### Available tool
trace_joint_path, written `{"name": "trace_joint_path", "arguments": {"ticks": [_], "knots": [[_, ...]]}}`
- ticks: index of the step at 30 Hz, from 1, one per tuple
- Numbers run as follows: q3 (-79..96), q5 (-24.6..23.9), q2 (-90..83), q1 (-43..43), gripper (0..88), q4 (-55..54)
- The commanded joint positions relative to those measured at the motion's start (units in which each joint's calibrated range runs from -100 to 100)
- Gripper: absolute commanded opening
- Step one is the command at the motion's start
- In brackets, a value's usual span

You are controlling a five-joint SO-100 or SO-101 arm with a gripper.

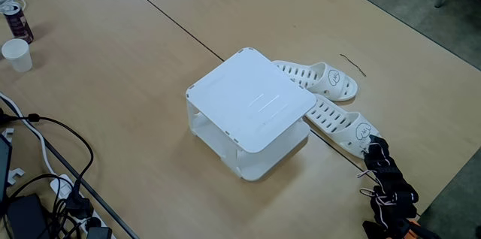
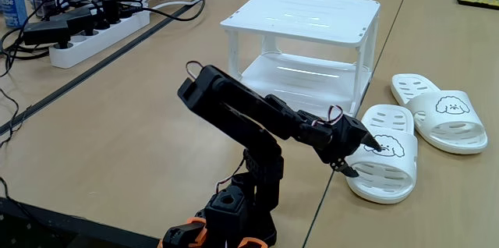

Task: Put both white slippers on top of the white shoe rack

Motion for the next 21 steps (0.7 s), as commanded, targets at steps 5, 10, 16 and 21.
{"name": "trace_joint_path", "arguments": {"ticks": [5, 10, 16, 21], "knots": [[-1.01, 0.42, 5.65, -2.44, 25.6, -11.01], [-0.65, 0.42, 4.81, -9.35, 25.6, -12.30], [-0.38, 0.42, 3.21, -17.00, 25.6, -12.30], [-0.20, 0.42, 3.21, -21.03, 25.6, -12.30]]}}
